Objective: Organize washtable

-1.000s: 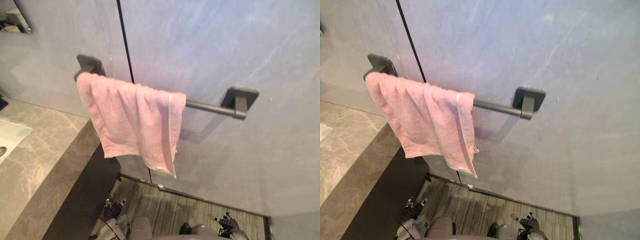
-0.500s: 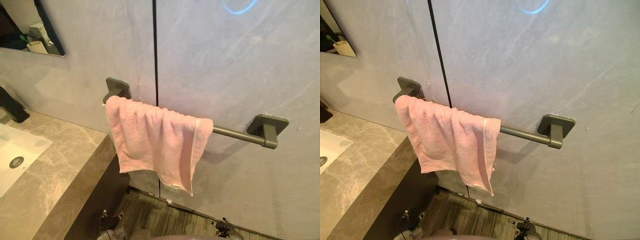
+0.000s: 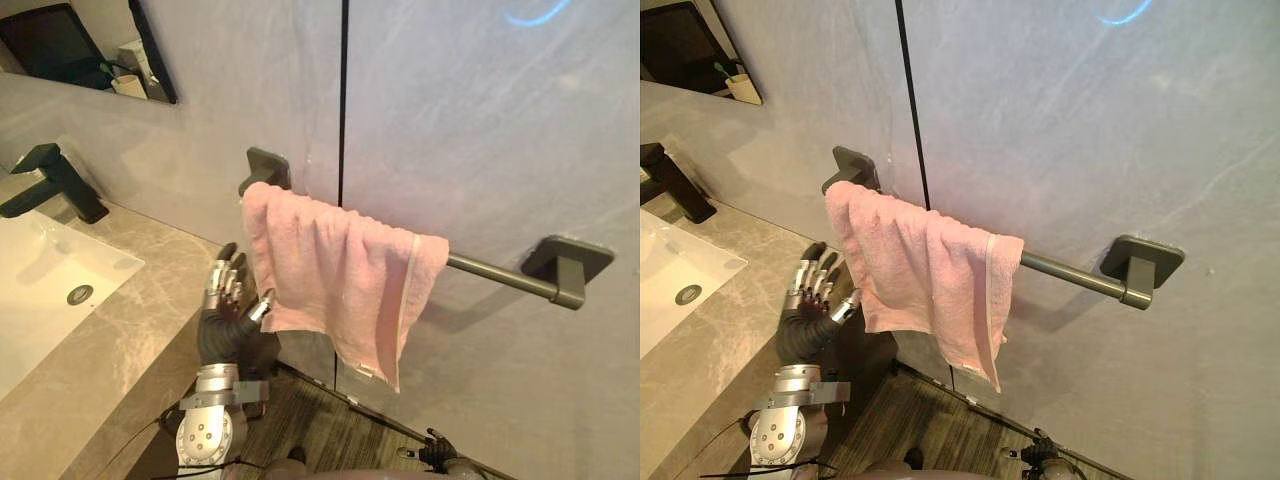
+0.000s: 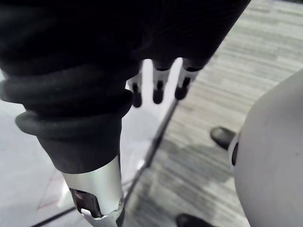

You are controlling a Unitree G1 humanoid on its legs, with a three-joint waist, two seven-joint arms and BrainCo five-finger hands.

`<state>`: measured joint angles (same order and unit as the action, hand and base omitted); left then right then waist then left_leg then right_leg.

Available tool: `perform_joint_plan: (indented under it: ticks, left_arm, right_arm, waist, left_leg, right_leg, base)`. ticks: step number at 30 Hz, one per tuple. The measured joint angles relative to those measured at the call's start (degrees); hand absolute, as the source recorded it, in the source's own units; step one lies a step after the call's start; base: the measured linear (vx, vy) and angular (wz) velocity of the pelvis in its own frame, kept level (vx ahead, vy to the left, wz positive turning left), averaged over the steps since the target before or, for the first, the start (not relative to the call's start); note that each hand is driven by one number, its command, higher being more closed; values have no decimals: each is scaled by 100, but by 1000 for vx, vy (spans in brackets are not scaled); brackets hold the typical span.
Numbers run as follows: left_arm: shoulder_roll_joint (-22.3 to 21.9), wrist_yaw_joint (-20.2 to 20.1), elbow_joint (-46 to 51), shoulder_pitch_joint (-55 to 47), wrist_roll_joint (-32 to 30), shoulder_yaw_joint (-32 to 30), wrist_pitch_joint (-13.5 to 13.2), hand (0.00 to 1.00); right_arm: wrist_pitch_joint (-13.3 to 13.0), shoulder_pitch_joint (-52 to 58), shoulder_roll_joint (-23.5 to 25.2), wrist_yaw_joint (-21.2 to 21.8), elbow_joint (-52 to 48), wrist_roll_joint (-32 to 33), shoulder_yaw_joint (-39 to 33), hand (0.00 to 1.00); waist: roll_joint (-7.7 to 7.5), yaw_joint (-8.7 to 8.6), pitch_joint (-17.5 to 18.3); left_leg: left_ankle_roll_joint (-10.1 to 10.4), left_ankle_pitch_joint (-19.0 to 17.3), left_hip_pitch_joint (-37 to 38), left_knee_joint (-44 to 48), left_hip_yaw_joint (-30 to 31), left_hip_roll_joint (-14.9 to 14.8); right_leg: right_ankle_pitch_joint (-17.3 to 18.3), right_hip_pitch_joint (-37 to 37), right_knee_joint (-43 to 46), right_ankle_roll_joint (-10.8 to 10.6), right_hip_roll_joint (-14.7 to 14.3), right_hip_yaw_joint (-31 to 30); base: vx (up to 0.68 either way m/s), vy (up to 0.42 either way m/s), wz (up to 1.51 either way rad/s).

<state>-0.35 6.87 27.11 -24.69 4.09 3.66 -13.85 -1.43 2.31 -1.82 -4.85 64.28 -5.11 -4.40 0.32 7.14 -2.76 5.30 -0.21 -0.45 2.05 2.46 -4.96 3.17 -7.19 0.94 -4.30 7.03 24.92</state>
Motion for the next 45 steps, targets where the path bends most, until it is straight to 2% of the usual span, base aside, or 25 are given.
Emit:
perform_joint_plan:
  ticks: [2,5,7,12,15,19,26,28,36,37,43,44,45]
  left_arm:
    - [-118,209,0,0,-165,-106,54,0]
    - [-285,236,-21,47,-302,-316,117,0]
    - [-409,654,-63,174,-769,-666,383,0]
    - [-446,966,-246,224,-1152,-1101,591,0]
    - [-451,895,-368,219,-1116,-1158,633,0]
    - [-437,557,-534,300,-1010,-1147,734,0]
    - [-387,573,-701,632,-1136,-1326,1031,0]
    - [-382,565,-705,673,-1140,-1335,1113,0]
    - [-271,314,-706,1032,-1023,-1446,1124,0]
    - [-249,304,-706,1033,-952,-1485,1132,0]
    - [-185,173,-706,988,-376,-1549,1129,0]
    - [-119,148,-706,963,-217,-1550,1120,100]
    - [-49,103,-711,925,-70,-1566,1112,100]
  right_arm:
    - [5,19,13,-2,-13,2,-28,0]
    - [-20,95,9,0,-58,3,-40,0]
    - [-21,115,2,6,-74,-1,-35,0]
    - [3,275,15,12,-215,-9,-6,0]
    - [36,381,13,40,-274,-67,39,0]
    - [66,397,37,125,-291,-122,201,0]
    - [89,462,83,154,-518,-125,258,0]
    - [102,466,79,191,-527,-126,255,0]
    - [184,477,66,257,-652,-127,209,0]
    - [185,476,62,260,-666,-127,209,0]
    - [177,464,53,278,-731,-122,195,0]
    - [176,463,54,280,-727,-122,195,0]
    - [176,458,50,285,-730,-123,195,0]
  waist:
    - [11,1,14]
    - [40,-7,47]
    - [41,-8,70]
    - [-81,-14,154]
    - [-155,-10,185]
    - [-270,-25,271]
    - [-365,-39,327]
    - [-349,-41,318]
    - [-305,-32,285]
    - [-259,-25,258]
    - [-228,2,238]
    - [-228,3,238]
    - [-225,11,239]
  left_leg:
    - [0,0,90,0,-58,-7]
    - [1,-3,119,-11,-122,-45]
    - [9,-13,128,-54,-282,-121]
    - [8,-32,193,-183,-452,-210]
    - [15,-27,198,-217,-571,-224]
    - [25,-21,140,-223,-722,-211]
    - [44,-79,127,-310,-986,-225]
    - [48,-146,126,-270,-1067,-236]
    - [48,-380,-111,32,-1131,-258]
    - [47,-395,-133,46,-1141,-260]
    - [47,-396,-178,69,-1211,-250]
    - [49,-397,-177,67,-1216,-244]
    - [48,-397,-165,60,-1218,-250]
  right_leg:
    - [1,-95,-16,1,10,-10]
    - [4,-103,-40,4,-8,-57]
    - [-2,-50,-38,12,-63,-212]
    - [-53,27,-108,57,-132,-339]
    - [-91,62,-142,52,-142,-448]
    - [-155,162,-233,27,-130,-561]
    - [-166,355,-256,15,-142,-838]
    - [-167,389,-264,15,-150,-935]
    - [-167,576,-257,15,-154,-1091]
    - [-167,591,-258,15,-155,-1102]
    - [-168,702,-240,16,-186,-1163]
    - [-169,712,-240,19,-192,-1186]
    - [-189,727,-239,47,-193,-1221]
  base:
    - [18,6,-4]
    - [-30,3,-9]
    - [-93,-8,-30]
    - [-57,-11,-20]
    - [23,9,-17]
    - [50,19,-19]
    - [49,14,-18]
    - [51,12,-24]
    - [33,17,-11]
    - [12,19,-4]
    - [17,10,-4]
    - [-2,16,-10]
    - [-7,19,-13]
